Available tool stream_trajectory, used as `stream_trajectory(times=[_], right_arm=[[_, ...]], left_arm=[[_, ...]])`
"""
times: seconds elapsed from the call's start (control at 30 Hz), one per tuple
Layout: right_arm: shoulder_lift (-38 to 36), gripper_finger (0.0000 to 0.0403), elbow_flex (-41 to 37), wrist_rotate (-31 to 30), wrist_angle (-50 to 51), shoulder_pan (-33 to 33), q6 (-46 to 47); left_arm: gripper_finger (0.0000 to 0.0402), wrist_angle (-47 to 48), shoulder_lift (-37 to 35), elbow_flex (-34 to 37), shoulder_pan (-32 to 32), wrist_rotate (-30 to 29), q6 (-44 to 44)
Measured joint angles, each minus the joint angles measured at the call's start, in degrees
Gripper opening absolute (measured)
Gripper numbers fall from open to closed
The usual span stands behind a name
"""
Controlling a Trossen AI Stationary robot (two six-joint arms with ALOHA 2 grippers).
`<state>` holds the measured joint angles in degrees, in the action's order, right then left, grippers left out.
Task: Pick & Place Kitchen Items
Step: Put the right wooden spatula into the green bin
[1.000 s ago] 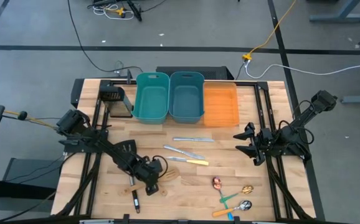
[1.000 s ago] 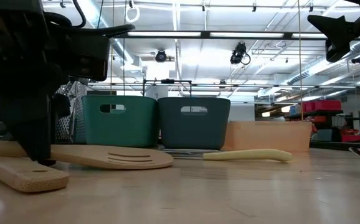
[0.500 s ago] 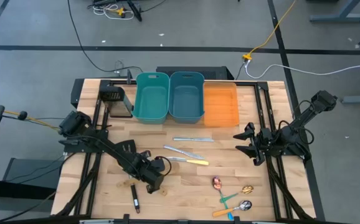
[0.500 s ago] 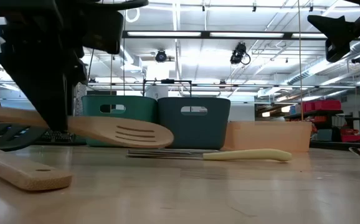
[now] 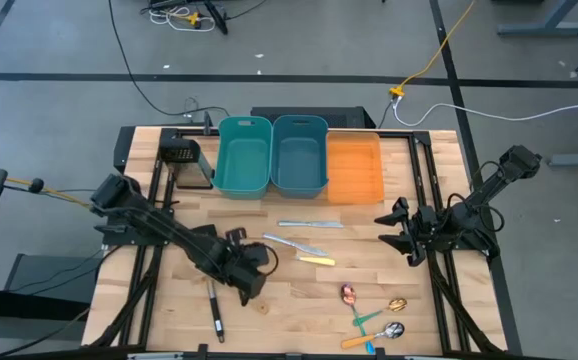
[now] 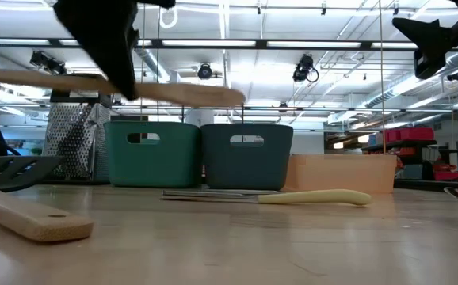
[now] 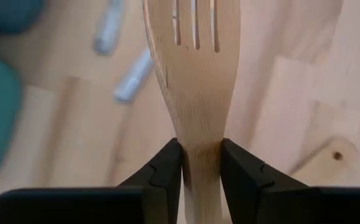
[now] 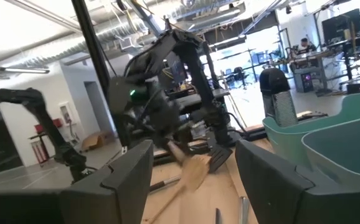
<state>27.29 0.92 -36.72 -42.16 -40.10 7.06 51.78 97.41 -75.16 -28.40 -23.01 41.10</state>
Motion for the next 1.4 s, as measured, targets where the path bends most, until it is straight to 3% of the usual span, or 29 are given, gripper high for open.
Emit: stream_trajectory(times=[0.63,0.83,0.93,1.2,1.4], right_arm=[[0.2,0.0240,0.0,1.7,0.8,0.0,0.0],[0.2,0.0240,0.0,1.7,1.0,0.0,0.0],[0.2,0.0240,0.0,1.7,1.1,0.0,0.0],[0.2,0.0240,0.0,1.6,1.1,0.0,0.0],[0.2,0.0240,0.0,0.9,1.1,0.0,0.0]], left_arm=[[0.0094,3.2,-26.6,-0.1,0.2,-25.1,-5.0],[0.0094,-0.1,-35.2,8.2,0.0,-28.4,-4.9],[0.0094,-6.8,-41.0,14.3,0.2,-29.6,-6.2],[0.0094,-30.0,-57.5,29.5,4.4,-29.7,-20.1],[0.0094,-47.5,-65.4,38.1,9.7,-28.0,-29.5]])
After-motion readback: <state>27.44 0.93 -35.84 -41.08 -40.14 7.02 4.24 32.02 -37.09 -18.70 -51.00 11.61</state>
